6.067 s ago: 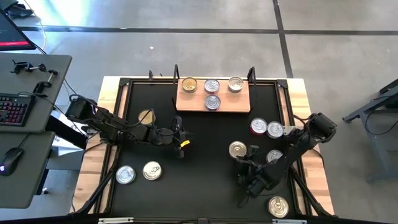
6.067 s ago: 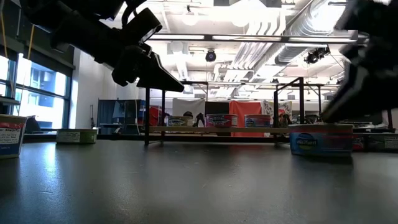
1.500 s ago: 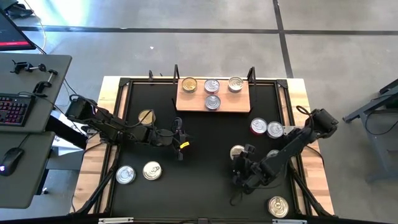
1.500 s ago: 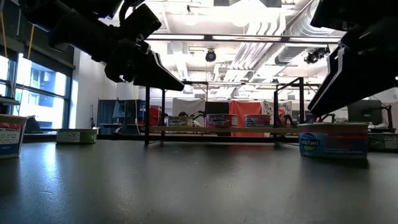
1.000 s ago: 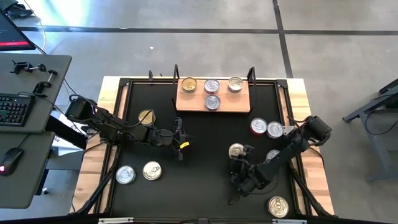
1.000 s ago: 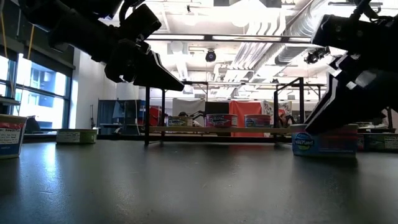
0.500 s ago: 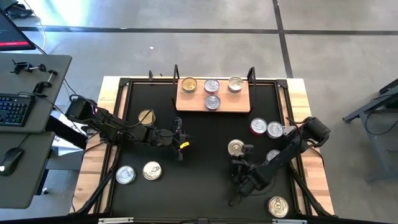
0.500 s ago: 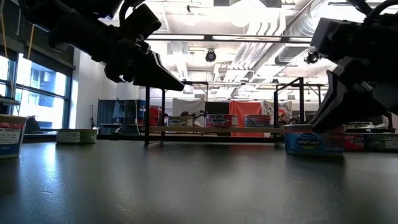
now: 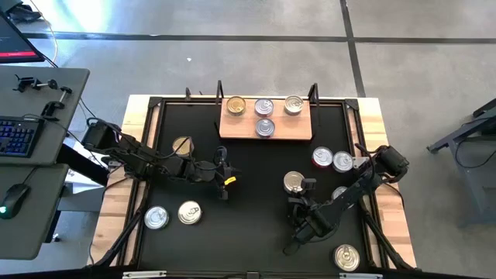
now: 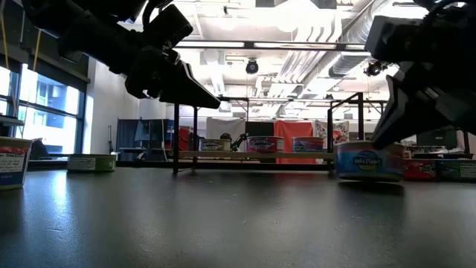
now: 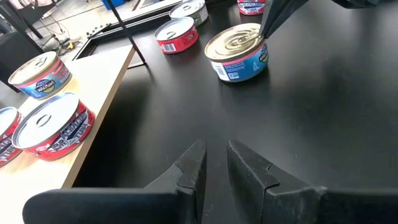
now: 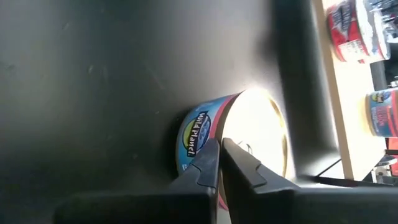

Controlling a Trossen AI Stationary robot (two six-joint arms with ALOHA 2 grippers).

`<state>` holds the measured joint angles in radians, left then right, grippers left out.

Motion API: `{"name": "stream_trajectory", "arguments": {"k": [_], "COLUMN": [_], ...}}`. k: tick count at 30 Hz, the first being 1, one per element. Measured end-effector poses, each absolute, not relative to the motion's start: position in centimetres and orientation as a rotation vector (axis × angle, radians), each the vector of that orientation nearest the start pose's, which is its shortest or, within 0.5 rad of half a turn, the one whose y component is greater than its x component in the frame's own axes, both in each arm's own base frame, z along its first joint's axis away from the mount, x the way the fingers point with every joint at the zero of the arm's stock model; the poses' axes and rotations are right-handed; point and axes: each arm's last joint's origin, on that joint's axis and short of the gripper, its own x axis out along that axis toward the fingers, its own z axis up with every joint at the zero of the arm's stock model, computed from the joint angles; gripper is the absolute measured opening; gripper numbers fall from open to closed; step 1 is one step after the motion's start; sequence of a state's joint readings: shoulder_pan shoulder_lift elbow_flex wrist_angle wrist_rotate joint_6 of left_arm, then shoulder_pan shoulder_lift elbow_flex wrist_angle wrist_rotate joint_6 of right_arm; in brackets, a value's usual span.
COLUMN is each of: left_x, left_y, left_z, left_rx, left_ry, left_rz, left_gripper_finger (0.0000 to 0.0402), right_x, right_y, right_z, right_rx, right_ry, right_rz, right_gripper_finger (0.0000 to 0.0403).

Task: Stack canned seafood by type on shelf
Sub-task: Align the blue tuna can with the other blue tuna can on the shelf

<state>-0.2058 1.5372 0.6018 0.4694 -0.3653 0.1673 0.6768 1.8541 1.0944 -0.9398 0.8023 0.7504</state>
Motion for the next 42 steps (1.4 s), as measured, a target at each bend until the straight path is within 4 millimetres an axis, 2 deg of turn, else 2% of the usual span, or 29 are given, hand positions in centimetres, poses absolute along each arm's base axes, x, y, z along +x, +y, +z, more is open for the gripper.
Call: {"name": "stream_trajectory", "arguments": {"k": [9,16,19,22,28,30,35,40,42], "left_x": [28.5,28.5,28.5,28.6,29.0,29.3,30.2,31.6,32.2], "left_y": [-4.9,-4.9,-4.9,-5.0,-5.3,-5.5,-5.9,-6.0,-6.3], "left_z": [16.3,16.3,16.3,16.3,16.2,15.9,14.6,13.8,13.7], "left_rx": [0.296,0.296,0.296,0.291,0.258,0.255,0.272,0.298,0.346], "left_ry": [0.461,0.461,0.461,0.459,0.413,0.387,0.336,0.347,0.341], "left_rz": [0.119,0.119,0.118,0.100,0.028,-0.030,-0.084,-0.086,-0.103], "left_gripper_finger": [0.0053,0.0053,0.0053,0.0053,0.0053,0.0053,0.0053,0.0053,0.0053], "right_x": [25.5,26.6,26.1,24.9,22.8,22.1,21.1,23.0,24.2], "right_y": [16.8,16.2,15.1,13.6,10.9,10.0,8.3,8.0,8.0], "right_z": [16.5,16.5,17.0,18.4,21.2,20.8,18.2,15.3,14.8], "right_rx": [-0.491,-0.437,-0.406,-0.344,-0.117,-0.069,0.064,0.207,0.246], "right_ry": [0.959,0.973,1.001,1.049,1.134,1.155,1.156,1.126,1.071], "right_rz": [-0.514,-0.490,-0.564,-0.666,-0.744,-0.724,-0.687,-0.482,-0.407], "right_gripper_finger": [0.0002,0.0001,0.0000,0.0007,0.0060,0.0079,0.0102,0.0103,0.0103]}}
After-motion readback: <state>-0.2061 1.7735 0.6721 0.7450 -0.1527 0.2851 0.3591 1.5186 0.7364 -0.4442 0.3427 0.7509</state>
